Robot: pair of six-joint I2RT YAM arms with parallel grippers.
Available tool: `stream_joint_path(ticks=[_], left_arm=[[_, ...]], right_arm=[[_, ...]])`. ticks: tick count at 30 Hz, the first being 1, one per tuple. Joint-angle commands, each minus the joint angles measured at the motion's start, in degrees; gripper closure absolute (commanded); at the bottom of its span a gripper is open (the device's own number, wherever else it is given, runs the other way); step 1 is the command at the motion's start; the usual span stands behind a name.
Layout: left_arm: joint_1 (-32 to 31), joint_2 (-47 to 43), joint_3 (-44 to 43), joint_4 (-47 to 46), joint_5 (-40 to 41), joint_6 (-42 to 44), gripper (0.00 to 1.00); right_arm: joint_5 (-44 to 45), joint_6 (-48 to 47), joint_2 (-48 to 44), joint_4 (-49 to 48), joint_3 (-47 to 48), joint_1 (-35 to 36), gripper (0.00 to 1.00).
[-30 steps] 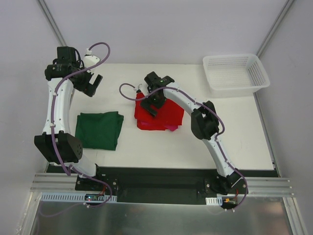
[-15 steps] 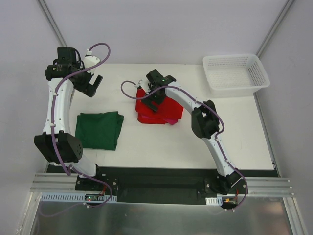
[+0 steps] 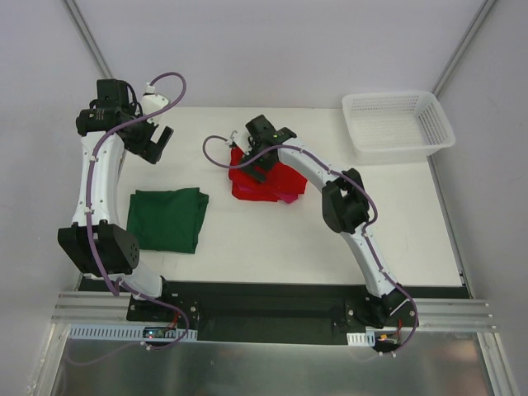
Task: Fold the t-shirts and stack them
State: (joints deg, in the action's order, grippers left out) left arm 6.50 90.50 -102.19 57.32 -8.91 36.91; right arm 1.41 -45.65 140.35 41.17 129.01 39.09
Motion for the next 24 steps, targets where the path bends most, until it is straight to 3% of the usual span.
stream_joint_path(ticks=[1,16,24], left_arm=[[0.5,-1.6,0.4,0.7,-0.4,-0.2,0.05],[0.6,-1.0,0.4,0.6,-0.8,0.1,0.05],[0.5,-0.1,-1.0,0.7,-1.5,-0.3,0.06]], right_arm=[[4.1,-2.5,2.8,-2.8,0.2,-1.1,0.00],[1.8,-2.5,-5.9,-0.5,-9.4,-0.5,0.00],[0.6,-0.1,-8.9,2.4,-8.2,-0.3,0.00]])
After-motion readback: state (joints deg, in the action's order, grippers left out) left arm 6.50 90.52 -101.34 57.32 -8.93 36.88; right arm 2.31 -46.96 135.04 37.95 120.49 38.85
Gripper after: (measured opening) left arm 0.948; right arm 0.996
